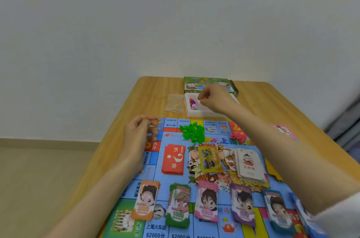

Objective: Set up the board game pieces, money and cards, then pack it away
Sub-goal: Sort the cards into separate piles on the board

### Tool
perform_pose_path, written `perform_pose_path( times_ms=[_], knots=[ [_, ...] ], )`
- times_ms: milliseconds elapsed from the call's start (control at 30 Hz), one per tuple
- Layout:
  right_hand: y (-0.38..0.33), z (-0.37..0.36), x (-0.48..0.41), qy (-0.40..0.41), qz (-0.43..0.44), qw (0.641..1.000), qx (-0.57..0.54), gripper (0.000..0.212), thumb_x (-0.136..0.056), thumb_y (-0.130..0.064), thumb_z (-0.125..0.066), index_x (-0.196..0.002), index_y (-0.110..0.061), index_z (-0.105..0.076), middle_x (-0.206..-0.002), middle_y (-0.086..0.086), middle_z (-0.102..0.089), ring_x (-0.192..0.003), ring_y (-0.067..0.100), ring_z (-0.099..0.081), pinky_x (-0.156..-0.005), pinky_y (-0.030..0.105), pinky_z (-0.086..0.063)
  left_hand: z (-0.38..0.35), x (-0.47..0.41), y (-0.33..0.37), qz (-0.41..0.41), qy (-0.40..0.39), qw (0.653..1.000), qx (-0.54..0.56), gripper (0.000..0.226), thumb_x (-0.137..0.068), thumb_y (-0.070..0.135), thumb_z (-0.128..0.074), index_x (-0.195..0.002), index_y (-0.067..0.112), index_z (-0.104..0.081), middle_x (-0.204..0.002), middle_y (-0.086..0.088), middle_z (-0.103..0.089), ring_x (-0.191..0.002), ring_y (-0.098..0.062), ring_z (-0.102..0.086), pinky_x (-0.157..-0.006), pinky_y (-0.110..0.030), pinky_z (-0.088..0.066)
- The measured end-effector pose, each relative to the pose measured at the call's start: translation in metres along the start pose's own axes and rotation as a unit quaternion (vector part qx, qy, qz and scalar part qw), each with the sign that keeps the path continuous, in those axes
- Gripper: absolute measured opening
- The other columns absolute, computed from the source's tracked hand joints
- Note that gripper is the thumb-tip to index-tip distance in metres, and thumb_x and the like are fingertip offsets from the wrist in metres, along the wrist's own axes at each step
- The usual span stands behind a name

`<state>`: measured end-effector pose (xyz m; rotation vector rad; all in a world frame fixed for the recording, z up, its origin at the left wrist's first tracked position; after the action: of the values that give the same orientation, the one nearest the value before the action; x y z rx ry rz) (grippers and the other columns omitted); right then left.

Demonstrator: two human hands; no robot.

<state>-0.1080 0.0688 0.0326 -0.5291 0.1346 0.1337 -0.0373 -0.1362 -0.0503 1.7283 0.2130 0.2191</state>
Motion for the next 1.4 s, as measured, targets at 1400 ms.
perform_pose_path(
  times_ms=[1400],
  knots=[
    [-0.048, -0.075, 0.016, -0.297, -0.079, 0.885, -0.350, 0.019, -0.086, 0.009, -0.057, -0.074, -0.005, -0.058, -0.075, 0.011, -0.064, -0.064, 0.012, -0.063, -0.063, 0.018, -0.055, -0.012, 0.002, 0.016, -0.092, -0.053, 0.993, -0.054, 0.013, -0.077, 0.015, -0.073, -0.085, 0.025, -0.072, -0.074, 0.002, -0.072, -0.065, -0.010, -0.069, -0.054, -0.020, -0.055]
  ],
)
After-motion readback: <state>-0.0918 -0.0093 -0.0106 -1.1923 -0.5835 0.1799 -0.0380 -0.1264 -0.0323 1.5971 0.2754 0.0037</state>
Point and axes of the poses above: each hand's wrist, its own x-axis away from the middle knuckle, its own z-axis out of the back of the hand, y = z × x, the point moved 8 cm from there along -x, towards the middle knuckle
